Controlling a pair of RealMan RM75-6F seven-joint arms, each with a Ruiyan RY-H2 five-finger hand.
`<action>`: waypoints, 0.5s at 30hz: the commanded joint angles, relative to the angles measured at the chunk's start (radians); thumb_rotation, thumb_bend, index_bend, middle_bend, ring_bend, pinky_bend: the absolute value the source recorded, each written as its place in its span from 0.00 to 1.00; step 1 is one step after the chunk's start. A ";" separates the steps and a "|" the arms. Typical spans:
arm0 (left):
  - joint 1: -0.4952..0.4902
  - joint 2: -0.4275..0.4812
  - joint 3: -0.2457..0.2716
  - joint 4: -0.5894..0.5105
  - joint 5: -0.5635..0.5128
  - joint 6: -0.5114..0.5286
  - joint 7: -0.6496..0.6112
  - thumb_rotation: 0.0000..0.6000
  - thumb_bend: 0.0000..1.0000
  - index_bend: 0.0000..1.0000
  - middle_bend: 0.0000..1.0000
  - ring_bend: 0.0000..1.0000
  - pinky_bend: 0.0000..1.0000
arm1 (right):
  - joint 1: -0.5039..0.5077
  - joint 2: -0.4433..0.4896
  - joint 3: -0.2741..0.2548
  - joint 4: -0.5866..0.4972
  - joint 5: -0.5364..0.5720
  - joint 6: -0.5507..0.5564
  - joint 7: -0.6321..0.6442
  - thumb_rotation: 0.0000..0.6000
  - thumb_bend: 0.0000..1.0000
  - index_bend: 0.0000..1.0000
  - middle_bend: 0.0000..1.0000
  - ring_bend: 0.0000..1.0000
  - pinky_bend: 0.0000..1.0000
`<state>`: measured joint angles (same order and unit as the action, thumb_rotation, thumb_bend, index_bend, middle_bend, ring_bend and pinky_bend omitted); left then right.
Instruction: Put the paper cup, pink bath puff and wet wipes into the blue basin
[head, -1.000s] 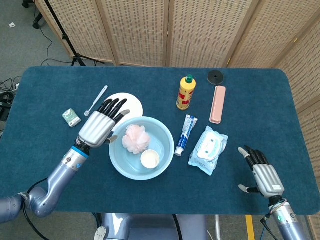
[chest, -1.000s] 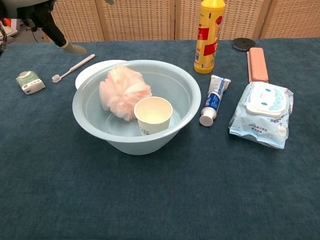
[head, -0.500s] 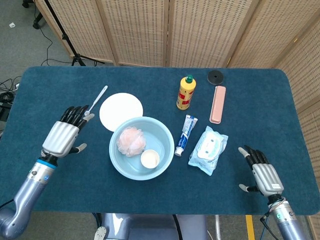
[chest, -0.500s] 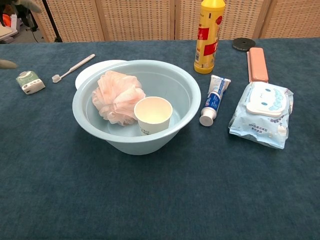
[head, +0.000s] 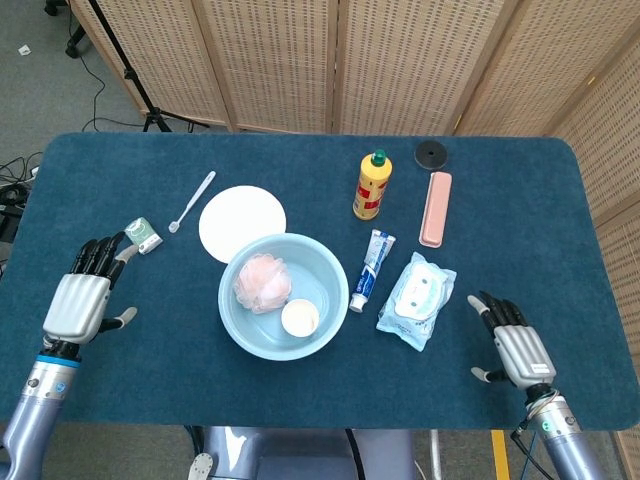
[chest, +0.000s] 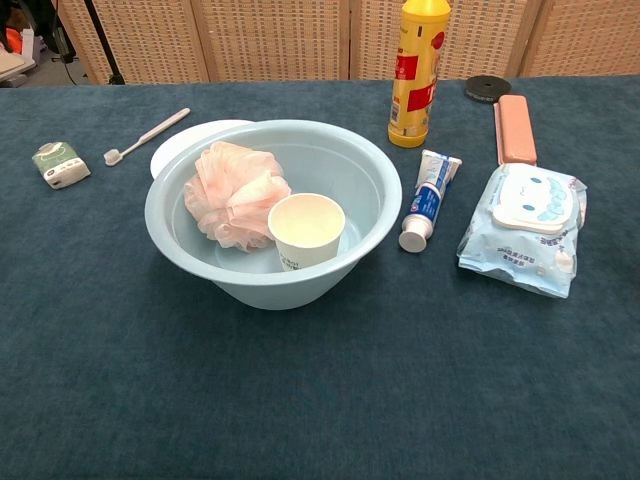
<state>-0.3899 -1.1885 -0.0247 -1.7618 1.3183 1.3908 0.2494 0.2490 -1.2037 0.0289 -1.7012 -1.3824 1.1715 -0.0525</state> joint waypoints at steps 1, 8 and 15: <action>0.003 -0.008 -0.007 0.015 -0.010 -0.020 -0.001 1.00 0.17 0.14 0.00 0.00 0.05 | 0.025 0.004 0.020 0.009 0.009 -0.023 -0.005 1.00 0.05 0.03 0.00 0.00 0.00; 0.024 -0.057 -0.020 0.068 -0.044 -0.040 -0.037 1.00 0.18 0.14 0.00 0.00 0.05 | 0.095 0.028 0.067 0.005 0.020 -0.078 -0.025 1.00 0.05 0.03 0.00 0.00 0.00; 0.034 -0.049 -0.036 0.066 -0.042 -0.041 -0.028 1.00 0.19 0.13 0.00 0.00 0.05 | 0.164 0.028 0.093 -0.008 0.039 -0.149 -0.044 1.00 0.05 0.03 0.00 0.00 0.00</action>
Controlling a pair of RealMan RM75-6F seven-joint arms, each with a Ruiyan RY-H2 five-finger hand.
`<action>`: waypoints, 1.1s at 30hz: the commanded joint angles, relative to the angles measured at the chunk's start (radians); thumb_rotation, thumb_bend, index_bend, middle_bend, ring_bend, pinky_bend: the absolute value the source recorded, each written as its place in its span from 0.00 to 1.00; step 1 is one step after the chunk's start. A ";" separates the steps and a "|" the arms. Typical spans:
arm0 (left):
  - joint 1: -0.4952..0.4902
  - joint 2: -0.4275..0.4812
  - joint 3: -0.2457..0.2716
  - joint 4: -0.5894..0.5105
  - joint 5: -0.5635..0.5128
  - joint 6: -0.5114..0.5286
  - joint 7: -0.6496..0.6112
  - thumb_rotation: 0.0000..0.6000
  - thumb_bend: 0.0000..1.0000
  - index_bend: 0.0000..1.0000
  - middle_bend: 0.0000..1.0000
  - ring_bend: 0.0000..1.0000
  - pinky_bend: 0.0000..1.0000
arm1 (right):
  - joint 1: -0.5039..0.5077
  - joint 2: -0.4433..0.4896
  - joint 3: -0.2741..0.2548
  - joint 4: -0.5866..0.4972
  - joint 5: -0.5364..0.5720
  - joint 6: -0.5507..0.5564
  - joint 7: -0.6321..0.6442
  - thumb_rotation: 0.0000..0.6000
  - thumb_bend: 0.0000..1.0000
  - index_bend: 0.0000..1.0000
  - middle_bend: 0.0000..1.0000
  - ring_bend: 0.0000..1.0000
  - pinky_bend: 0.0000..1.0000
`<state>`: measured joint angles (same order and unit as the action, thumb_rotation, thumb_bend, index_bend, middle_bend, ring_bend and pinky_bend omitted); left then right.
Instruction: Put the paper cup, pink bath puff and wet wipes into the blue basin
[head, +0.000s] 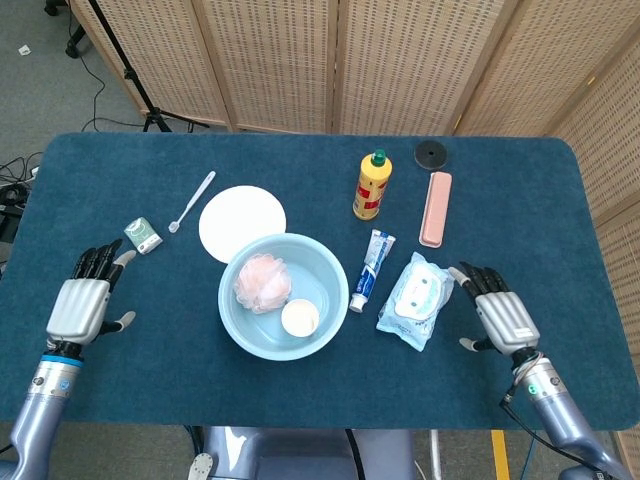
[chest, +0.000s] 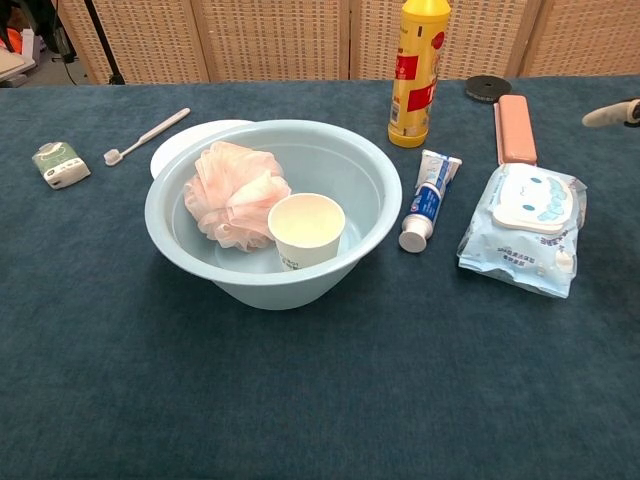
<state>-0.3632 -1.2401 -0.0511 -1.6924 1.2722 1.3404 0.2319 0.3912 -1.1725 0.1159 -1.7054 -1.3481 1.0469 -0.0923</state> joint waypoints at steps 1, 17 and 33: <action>0.008 0.003 -0.010 -0.002 0.004 0.008 -0.013 1.00 0.19 0.13 0.00 0.00 0.05 | 0.027 -0.004 0.006 -0.003 0.005 -0.032 -0.006 1.00 0.05 0.03 0.00 0.00 0.00; 0.017 0.003 -0.026 -0.001 0.013 -0.018 -0.017 1.00 0.19 0.12 0.00 0.00 0.05 | 0.190 -0.026 -0.016 0.079 0.005 -0.262 -0.023 1.00 0.05 0.03 0.00 0.00 0.00; 0.021 0.001 -0.040 0.002 0.020 -0.037 -0.031 1.00 0.19 0.12 0.00 0.00 0.05 | 0.285 -0.114 -0.019 0.163 -0.006 -0.332 0.011 1.00 0.05 0.03 0.00 0.00 0.00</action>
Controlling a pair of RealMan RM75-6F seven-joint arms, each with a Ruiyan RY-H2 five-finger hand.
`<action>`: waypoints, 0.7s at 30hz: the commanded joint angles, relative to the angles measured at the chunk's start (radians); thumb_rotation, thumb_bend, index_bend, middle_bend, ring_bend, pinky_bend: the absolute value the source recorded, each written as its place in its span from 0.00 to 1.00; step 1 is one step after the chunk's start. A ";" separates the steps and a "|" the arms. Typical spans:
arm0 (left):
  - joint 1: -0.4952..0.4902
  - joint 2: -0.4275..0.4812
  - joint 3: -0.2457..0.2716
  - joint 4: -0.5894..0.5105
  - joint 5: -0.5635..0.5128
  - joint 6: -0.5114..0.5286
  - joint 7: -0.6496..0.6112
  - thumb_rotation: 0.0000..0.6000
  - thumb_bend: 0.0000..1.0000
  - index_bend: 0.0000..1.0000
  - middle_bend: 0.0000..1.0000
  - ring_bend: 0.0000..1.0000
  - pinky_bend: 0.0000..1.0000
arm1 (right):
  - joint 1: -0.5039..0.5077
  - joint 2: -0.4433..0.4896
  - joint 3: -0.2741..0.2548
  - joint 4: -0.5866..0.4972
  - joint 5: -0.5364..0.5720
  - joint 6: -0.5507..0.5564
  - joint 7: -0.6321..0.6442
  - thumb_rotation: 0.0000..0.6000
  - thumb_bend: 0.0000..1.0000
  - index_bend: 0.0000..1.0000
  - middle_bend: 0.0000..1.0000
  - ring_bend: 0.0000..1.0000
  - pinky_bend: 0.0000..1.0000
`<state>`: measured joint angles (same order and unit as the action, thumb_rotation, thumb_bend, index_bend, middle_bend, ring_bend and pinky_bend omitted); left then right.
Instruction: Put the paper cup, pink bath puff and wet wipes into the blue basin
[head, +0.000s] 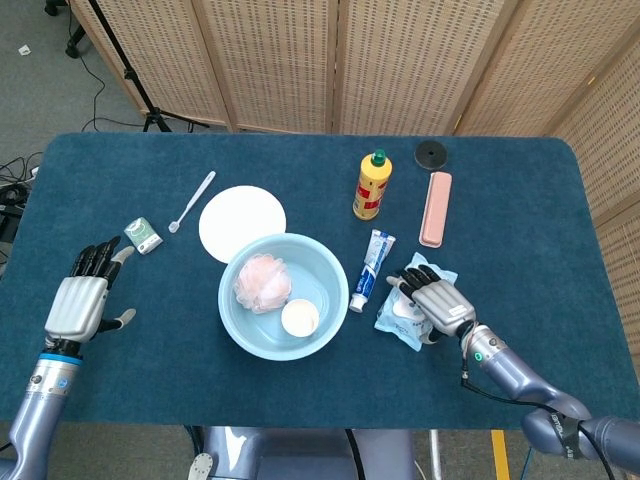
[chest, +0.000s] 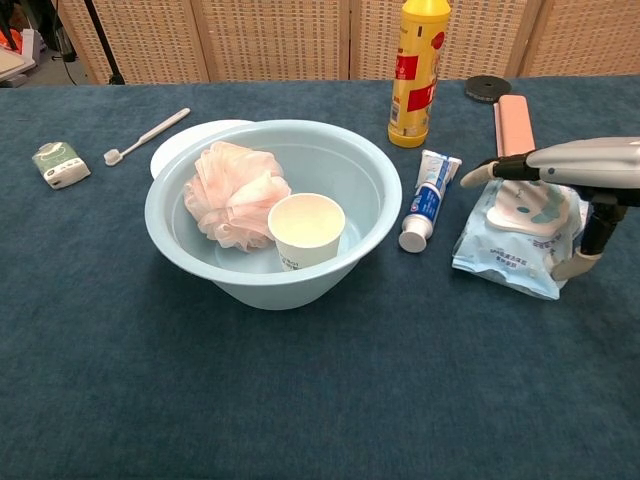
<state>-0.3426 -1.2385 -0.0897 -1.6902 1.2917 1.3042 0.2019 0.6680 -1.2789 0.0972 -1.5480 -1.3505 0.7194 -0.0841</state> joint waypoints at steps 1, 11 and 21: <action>0.001 -0.001 -0.001 0.000 0.001 -0.001 -0.001 1.00 0.19 0.12 0.00 0.00 0.05 | 0.012 -0.011 0.000 0.010 -0.004 -0.006 0.005 1.00 0.05 0.03 0.00 0.00 0.00; 0.001 0.002 -0.001 -0.005 0.008 -0.016 -0.002 1.00 0.19 0.12 0.00 0.00 0.05 | 0.046 -0.049 -0.010 0.076 -0.004 -0.027 0.033 1.00 0.05 0.07 0.00 0.00 0.00; 0.000 0.001 0.002 -0.011 0.016 -0.028 0.000 1.00 0.20 0.12 0.00 0.00 0.05 | 0.034 -0.090 -0.022 0.147 -0.039 0.042 0.056 1.00 0.10 0.36 0.20 0.11 0.20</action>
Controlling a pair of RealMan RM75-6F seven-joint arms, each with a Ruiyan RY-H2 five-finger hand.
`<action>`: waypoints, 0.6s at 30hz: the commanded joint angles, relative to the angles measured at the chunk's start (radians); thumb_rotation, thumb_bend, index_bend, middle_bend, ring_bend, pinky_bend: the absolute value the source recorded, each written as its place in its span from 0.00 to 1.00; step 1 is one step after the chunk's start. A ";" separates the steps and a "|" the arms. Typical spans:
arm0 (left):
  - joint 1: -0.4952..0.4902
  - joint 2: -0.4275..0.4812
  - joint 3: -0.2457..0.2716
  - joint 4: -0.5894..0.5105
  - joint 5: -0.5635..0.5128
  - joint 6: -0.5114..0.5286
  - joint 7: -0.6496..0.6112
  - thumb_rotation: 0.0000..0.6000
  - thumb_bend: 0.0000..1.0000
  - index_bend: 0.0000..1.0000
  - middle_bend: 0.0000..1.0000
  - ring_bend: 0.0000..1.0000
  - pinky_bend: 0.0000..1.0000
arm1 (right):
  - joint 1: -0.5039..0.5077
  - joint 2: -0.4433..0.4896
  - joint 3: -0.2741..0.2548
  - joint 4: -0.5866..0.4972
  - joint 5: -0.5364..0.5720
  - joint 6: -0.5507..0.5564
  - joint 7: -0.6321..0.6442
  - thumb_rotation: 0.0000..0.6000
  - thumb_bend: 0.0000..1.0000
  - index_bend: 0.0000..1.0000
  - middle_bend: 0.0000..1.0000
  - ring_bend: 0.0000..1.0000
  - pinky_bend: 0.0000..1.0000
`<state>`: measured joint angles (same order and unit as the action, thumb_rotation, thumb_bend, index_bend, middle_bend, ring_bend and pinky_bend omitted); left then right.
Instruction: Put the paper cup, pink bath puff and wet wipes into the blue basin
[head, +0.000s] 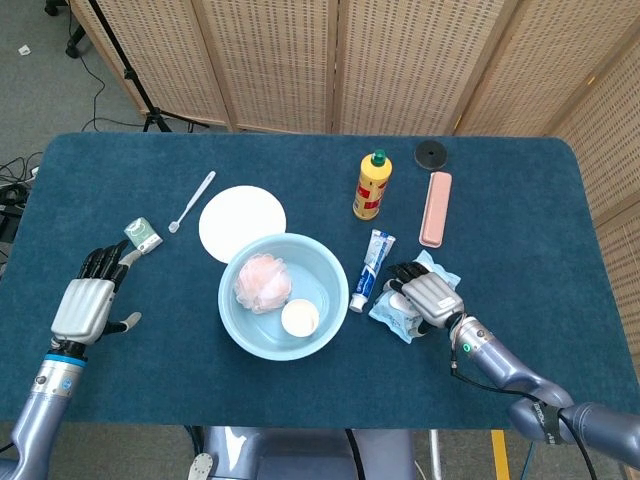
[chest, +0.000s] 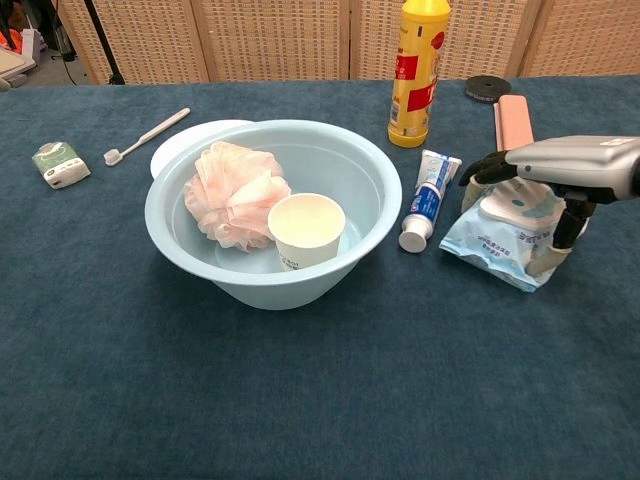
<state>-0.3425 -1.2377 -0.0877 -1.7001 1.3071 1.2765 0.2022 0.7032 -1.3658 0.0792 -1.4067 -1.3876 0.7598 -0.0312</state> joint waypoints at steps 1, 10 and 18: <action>0.000 0.001 0.000 -0.001 0.001 -0.001 0.000 1.00 0.20 0.12 0.00 0.00 0.05 | -0.001 -0.003 -0.005 0.009 -0.002 0.002 0.004 1.00 0.10 0.38 0.22 0.14 0.22; 0.001 0.003 0.000 -0.005 0.006 -0.006 -0.001 1.00 0.20 0.12 0.00 0.00 0.05 | -0.009 0.001 -0.018 0.013 -0.011 0.031 -0.002 1.00 0.10 0.51 0.33 0.28 0.35; 0.002 0.005 -0.004 -0.007 0.006 -0.007 -0.006 1.00 0.20 0.12 0.00 0.00 0.05 | -0.011 0.022 -0.010 0.002 -0.015 0.065 -0.021 1.00 0.13 0.58 0.39 0.35 0.41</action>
<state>-0.3407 -1.2326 -0.0915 -1.7070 1.3134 1.2695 0.1964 0.6927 -1.3459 0.0671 -1.4029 -1.4031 0.8221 -0.0497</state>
